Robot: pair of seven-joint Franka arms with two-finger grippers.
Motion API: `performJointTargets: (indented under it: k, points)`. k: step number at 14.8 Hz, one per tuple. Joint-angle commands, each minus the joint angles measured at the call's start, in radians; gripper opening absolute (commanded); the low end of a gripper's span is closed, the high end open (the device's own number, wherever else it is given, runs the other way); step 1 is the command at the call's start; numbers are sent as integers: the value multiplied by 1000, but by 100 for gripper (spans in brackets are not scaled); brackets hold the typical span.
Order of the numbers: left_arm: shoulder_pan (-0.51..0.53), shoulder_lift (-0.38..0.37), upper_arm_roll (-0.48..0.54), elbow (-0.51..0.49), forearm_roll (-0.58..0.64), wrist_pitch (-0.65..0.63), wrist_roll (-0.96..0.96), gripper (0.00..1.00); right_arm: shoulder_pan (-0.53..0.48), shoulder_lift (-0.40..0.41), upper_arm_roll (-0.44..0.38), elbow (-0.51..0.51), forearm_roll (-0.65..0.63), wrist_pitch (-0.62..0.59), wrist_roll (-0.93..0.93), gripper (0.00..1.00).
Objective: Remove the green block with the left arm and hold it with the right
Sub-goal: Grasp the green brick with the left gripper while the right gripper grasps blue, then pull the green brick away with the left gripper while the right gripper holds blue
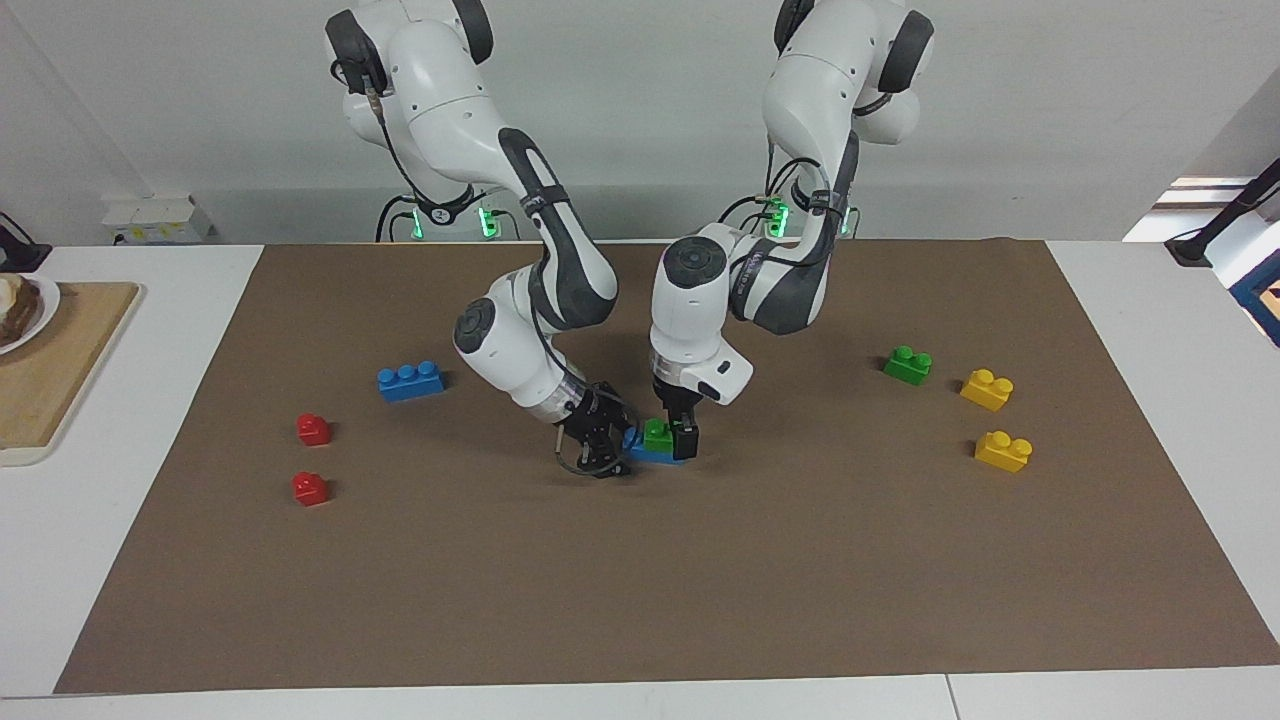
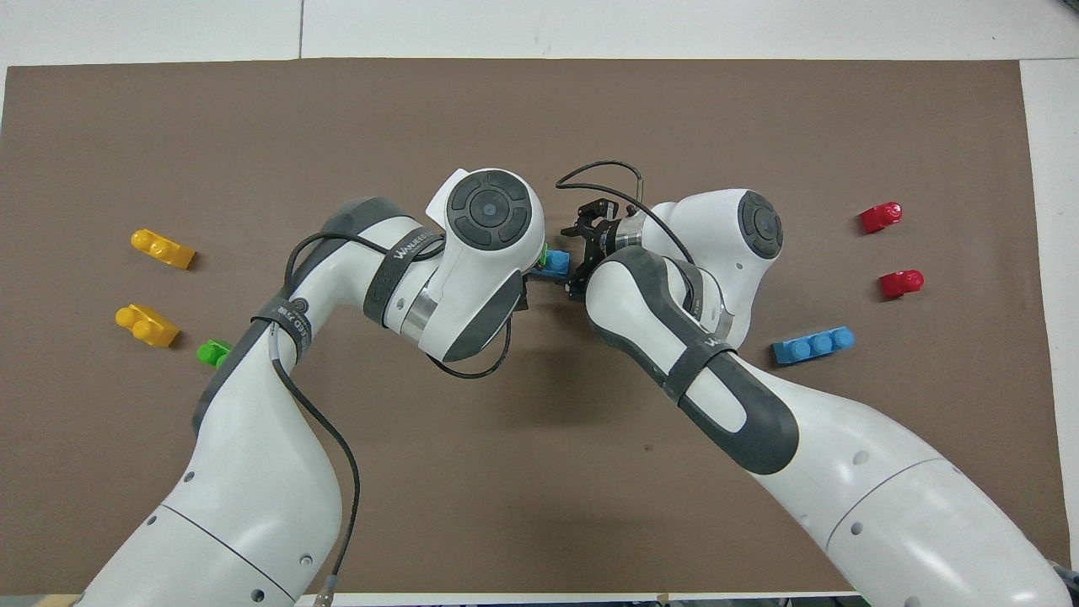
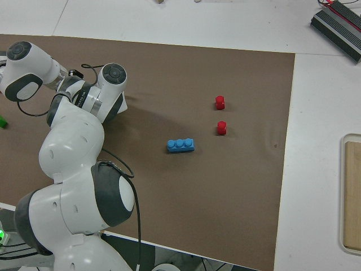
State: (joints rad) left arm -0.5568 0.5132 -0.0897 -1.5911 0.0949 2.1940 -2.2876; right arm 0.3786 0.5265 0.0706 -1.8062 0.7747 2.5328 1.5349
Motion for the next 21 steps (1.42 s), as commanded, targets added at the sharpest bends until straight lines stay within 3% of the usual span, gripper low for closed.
performJointTargets:
  k: [1, 3, 5, 8, 12, 13, 15, 21]
  points:
    - [-12, -19, 13, -29, 19, 20, -21, 100, 28, -2, 0, -18, 26, 49, -19, 27]
    - [-12, -18, 13, -29, 19, 21, -21, 100, 29, -2, 0, -21, 23, 58, -41, 0]
    - [-12, -19, 13, -30, 19, 21, -21, 100, 46, -5, 0, -44, 24, 67, -146, 0]
    - [-12, -25, 13, -41, 19, 21, -21, 99, 39, -5, 2, -47, 32, 81, -127, 0]
    - [-5, -27, 15, -36, 20, 4, -12, 59, 37, -5, 0, -50, 34, 84, -118, 0]
    - [-5, -27, 15, -36, 19, 3, -10, 31, 37, -5, 1, -50, 32, 84, -116, 0]
    - [-3, -35, 15, -36, 19, 3, -6, 0, 37, -5, 2, -50, 34, 84, -116, 0]
    - [63, -159, 10, -43, 16, -100, 34, 0, 42, -5, 0, -51, 32, 90, -116, 0]
